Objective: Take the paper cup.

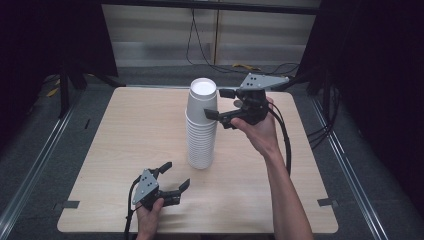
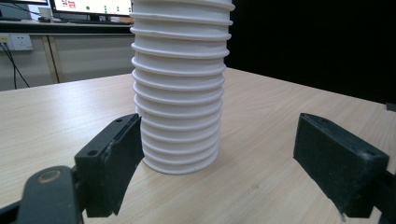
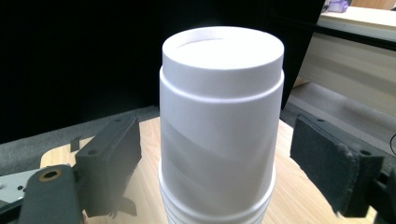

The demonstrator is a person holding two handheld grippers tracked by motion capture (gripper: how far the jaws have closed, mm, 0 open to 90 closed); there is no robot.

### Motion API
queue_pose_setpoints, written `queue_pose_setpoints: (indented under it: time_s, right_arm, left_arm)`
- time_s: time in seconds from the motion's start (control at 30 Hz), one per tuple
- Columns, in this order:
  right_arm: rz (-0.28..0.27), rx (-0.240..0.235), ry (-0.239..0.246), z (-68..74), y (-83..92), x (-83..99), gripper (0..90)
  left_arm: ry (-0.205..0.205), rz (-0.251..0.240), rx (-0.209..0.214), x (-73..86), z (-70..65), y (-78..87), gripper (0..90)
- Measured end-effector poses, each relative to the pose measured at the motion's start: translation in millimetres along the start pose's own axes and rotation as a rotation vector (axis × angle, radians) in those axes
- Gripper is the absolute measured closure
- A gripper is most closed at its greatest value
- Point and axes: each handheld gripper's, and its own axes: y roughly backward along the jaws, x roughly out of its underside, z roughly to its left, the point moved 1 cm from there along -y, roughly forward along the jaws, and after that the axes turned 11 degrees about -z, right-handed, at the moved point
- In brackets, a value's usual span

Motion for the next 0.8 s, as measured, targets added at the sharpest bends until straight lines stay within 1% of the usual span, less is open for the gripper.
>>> queue_pose_setpoints:
  time_s: [0.13,0.17,0.23,0.43,0.47,0.53,0.6,0.63,0.67,0.77,0.8]
  right_arm:
    - [0.050,-0.009,0.012,-1.8,-7.4,-8.7,15.8]
    - [0.069,-0.020,0.015,-2.4,-9.6,-11.3,15.8]
    - [0.088,-0.022,0.018,-2.9,-12.7,-13.9,15.8]
    - [0.167,-0.043,0.015,-6.4,-24.8,-15.9,15.8]
    - [0.174,-0.043,0.017,-7.2,-26.7,-16.2,16.1]
    - [0.166,-0.042,0.026,-7.9,-29.0,-18.4,17.0]
    - [0.181,-0.071,0.016,-9.6,-32.4,-20.6,17.0]
    - [0.187,-0.071,0.016,-10.2,-34.3,-21.6,17.0]
    - [0.204,-0.078,0.011,-11.3,-36.5,-22.6,17.0]
    - [0.212,-0.090,-0.007,-14.3,-39.8,-24.5,16.9]
    - [0.223,-0.092,-0.011,-14.9,-40.8,-25.0,17.0]
  left_arm:
    - [0.004,-0.003,-0.002,0.0,0.0,-0.2,15.8]
    - [0.004,-0.003,-0.002,0.0,0.0,-0.2,15.8]
    - [0.003,-0.002,-0.003,0.0,0.0,-0.1,15.8]
    - [0.005,-0.003,-0.002,0.1,0.0,-0.3,15.7]
    - [0.005,-0.003,0.000,0.1,0.0,-0.3,15.8]
    - [0.005,-0.003,-0.001,0.1,0.0,-0.3,15.7]
    - [0.005,-0.003,0.000,0.1,0.0,-0.3,15.8]
    - [0.005,-0.003,-0.001,0.1,0.0,-0.3,15.8]
    - [0.005,-0.003,0.000,0.1,0.0,-0.3,15.8]
    - [0.005,-0.003,0.000,0.1,0.1,-0.3,15.8]
    - [0.003,-0.003,-0.002,0.0,0.2,-0.2,15.8]
